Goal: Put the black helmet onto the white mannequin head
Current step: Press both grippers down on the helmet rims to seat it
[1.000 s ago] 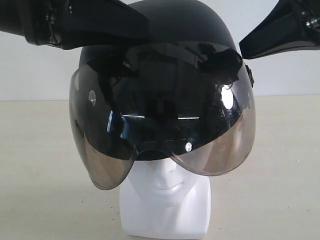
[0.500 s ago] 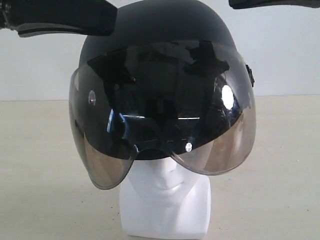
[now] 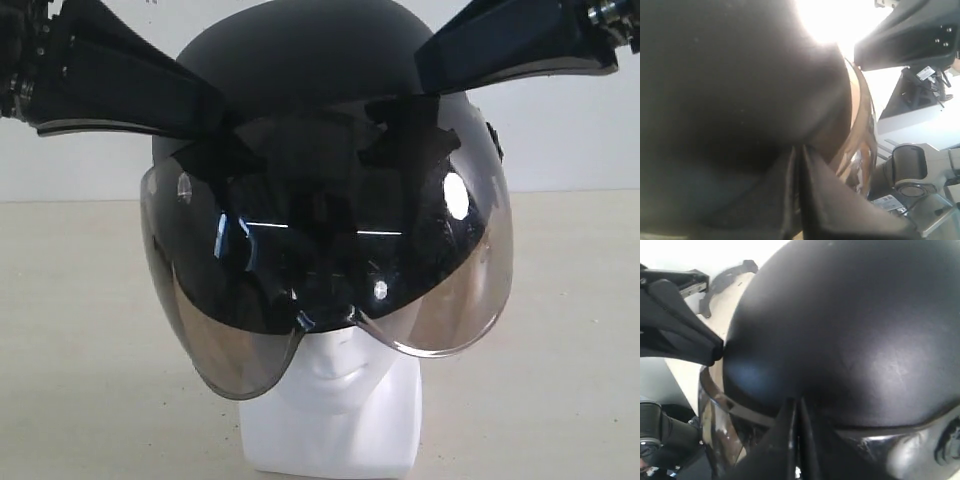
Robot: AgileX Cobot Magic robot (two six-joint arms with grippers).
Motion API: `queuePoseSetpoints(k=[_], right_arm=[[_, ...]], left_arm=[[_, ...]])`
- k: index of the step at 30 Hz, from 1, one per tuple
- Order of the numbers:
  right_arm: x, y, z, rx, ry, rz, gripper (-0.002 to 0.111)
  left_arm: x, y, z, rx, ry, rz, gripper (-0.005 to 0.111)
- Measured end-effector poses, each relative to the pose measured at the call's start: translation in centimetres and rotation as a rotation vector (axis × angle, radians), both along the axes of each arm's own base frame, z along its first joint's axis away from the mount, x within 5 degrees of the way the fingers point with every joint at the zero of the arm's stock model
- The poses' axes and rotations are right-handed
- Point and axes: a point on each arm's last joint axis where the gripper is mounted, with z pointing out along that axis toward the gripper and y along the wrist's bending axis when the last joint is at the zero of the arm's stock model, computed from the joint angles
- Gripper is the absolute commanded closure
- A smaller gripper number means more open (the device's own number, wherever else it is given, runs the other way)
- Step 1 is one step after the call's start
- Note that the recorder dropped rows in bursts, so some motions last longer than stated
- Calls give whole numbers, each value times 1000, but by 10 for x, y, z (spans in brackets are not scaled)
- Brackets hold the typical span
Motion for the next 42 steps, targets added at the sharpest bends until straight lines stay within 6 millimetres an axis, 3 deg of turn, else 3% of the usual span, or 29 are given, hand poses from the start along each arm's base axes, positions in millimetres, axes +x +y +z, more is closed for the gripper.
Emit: queuePoseSetpoints(k=[11, 21, 35, 42], right_arm=[[-4, -3, -8, -81, 65, 13, 109], [-4, -4, -29, -76, 107, -13, 109], [-6, -4, -34, -69, 117, -12, 109], [-7, -4, -37, -90, 134, 0, 109]], left_arm=[[0, 0, -1, 7, 5, 0, 102], [-2, 0, -2, 14, 17, -15, 102], [-11, 2, -24, 11, 73, -5, 102], [-12, 2, -25, 18, 83, -24, 102]])
